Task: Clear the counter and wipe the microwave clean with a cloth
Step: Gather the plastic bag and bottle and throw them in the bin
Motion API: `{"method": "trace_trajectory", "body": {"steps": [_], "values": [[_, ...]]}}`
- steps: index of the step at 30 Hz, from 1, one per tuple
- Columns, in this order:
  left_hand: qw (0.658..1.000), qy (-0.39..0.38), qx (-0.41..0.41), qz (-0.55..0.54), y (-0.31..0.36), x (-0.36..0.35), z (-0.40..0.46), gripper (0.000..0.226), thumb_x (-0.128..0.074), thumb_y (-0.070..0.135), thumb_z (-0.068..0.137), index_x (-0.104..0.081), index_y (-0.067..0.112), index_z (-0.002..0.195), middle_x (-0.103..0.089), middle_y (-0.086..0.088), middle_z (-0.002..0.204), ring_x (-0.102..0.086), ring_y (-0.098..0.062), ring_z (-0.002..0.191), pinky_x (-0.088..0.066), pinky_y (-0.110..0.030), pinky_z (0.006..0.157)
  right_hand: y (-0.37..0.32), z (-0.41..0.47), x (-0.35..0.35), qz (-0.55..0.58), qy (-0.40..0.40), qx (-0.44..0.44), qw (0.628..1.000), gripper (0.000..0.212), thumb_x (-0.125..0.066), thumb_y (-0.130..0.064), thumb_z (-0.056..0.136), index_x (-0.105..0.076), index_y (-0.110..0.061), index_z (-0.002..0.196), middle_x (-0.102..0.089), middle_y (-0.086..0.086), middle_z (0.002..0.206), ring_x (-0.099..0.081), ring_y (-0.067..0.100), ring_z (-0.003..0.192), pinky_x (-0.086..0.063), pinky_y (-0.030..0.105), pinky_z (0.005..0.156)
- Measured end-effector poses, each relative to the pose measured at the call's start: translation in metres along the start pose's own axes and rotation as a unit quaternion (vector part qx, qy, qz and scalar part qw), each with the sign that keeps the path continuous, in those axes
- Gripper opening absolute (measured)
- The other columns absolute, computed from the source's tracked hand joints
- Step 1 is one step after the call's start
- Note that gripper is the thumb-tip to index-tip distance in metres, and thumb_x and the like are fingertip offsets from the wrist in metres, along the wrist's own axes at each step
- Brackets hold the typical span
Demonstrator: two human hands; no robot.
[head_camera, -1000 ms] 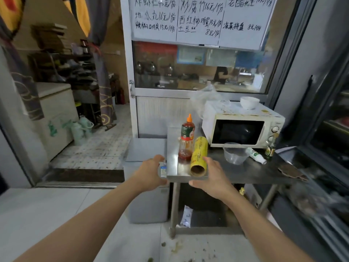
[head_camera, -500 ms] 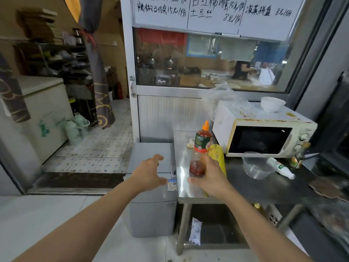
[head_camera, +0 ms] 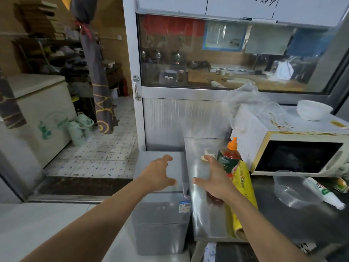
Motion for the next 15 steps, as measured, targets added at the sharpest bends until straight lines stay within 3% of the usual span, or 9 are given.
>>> {"method": "trace_trajectory", "body": {"steps": [8,11,15], "values": [[0.996,-0.068,-0.061,-0.012,-0.048,0.016,0.11,0.082,-0.074,0.035,0.076,-0.027,0.022,0.142,-0.042,-0.005,0.14,-0.044,-0.019,0.125,-0.038,-0.025,0.095,-0.002,0.085,-0.032,0.003,0.03,-0.068,0.997,0.094,-0.077,-0.033,0.074,-0.02,-0.021,0.147,-0.027,0.008,0.147,-0.029,0.021,0.135,-0.029,0.032,0.11],[0.992,-0.095,-0.087,-0.014,-0.067,0.024,0.154,0.083,-0.074,0.034,0.077,-0.027,0.022,0.143,-0.04,-0.004,0.141,-0.042,-0.02,0.126,-0.041,-0.032,0.101,-0.001,0.109,-0.046,0.025,0.055,-0.119,0.991,0.092,-0.078,-0.028,0.075,-0.021,-0.019,0.148,-0.025,0.007,0.148,-0.027,0.021,0.137,-0.028,0.036,0.112],[0.983,-0.139,-0.118,-0.006,-0.082,0.028,0.204,0.082,-0.075,0.032,0.076,-0.028,0.021,0.142,-0.042,-0.006,0.139,-0.044,-0.021,0.123,-0.042,-0.034,0.101,-0.002,0.133,-0.064,0.022,0.084,-0.164,0.983,0.085,-0.075,-0.025,0.078,-0.024,-0.016,0.145,-0.027,0.004,0.144,-0.028,0.02,0.136,-0.026,0.022,0.104]]}}
Point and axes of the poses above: each hand's wrist, its own z-axis towards the middle knuckle, its own x-axis out of the back of the hand, y = z × x, the point moved 4 cm from there along z, towards the middle knuckle
